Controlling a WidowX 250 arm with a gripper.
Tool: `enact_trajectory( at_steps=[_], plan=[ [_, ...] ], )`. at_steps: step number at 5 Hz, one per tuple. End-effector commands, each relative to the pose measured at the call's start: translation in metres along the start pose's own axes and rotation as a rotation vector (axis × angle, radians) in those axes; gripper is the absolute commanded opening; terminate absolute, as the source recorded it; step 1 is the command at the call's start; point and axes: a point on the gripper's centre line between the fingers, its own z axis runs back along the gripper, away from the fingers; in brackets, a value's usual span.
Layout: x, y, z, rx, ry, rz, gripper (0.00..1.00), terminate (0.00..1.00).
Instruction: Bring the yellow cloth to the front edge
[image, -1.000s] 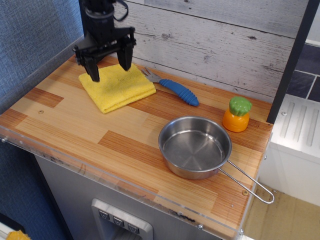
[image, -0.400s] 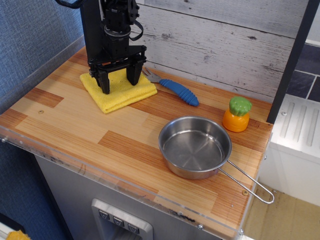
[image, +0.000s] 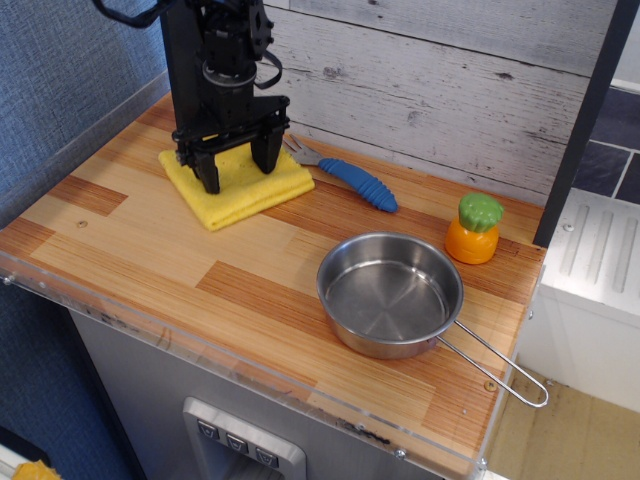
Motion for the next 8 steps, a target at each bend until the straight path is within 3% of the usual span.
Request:
enact_trajectory(
  at_steps=[1, 4, 6, 7, 8],
  plan=[
    [-0.023, 0.020, 0.023, -0.023, -0.040, -0.015, 1.00, 0.00],
    [-0.074, 0.039, 0.034, -0.044, -0.023, -0.046, 1.00, 0.00],
    [-0.059, 0.039, 0.048, -0.071, -0.057, 0.003, 1.00, 0.00],
    [-0.044, 0.045, 0.068, -0.122, -0.025, 0.075, 1.00, 0.00],
    [-0.038, 0.051, 0.096, -0.149, -0.074, 0.101, 1.00, 0.00]
  ],
)
